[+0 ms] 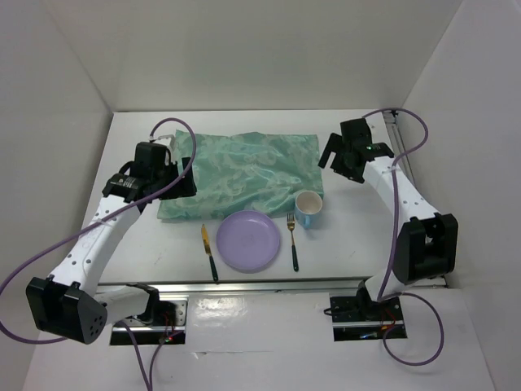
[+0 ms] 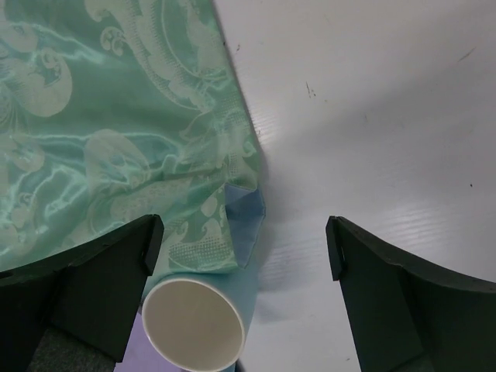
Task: Set the dinner table for one person
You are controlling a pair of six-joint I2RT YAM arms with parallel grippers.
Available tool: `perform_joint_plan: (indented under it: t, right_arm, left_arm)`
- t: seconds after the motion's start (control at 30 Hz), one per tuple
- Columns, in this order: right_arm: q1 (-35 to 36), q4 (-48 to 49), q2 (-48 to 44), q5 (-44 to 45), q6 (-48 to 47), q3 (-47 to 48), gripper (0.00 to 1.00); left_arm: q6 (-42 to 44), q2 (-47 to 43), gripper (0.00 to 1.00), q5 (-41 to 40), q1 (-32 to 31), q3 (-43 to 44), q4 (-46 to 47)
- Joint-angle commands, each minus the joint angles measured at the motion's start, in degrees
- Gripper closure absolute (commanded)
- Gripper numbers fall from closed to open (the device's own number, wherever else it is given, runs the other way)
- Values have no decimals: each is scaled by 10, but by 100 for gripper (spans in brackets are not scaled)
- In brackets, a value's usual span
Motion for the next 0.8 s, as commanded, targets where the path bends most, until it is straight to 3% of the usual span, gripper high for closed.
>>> perform_joint_plan:
  t: [0.0, 0.2, 0.3, 0.5, 0.57, 0.67, 0.77]
  right_arm:
    - [5, 5, -41, -8, 9, -13, 0]
    - [5, 20, -72, -13, -14, -22, 0]
    - [5, 28, -93, -61, -37, -30, 1]
    - [5, -9, -126, -140, -47, -62, 27]
    - [5, -9, -140, -148, -33, -91, 27]
    - [5, 10, -161, -154, -27, -133, 15]
    - [5, -4, -145, -171, -46, -140, 15]
  left_arm:
    - [-2, -11, 5, -6, -2, 13, 1]
    - [-21, -6, 0, -42, -2, 13, -13]
    - [-26, 8, 0, -36, -2, 24, -18]
    - [-26, 8, 0, -30, -2, 29, -13]
    - [-26, 8, 0, -25, -2, 34, -13]
    - [-26, 18, 1, -20, -2, 34, -13]
    - [-26, 23, 4, -14, -2, 40, -13]
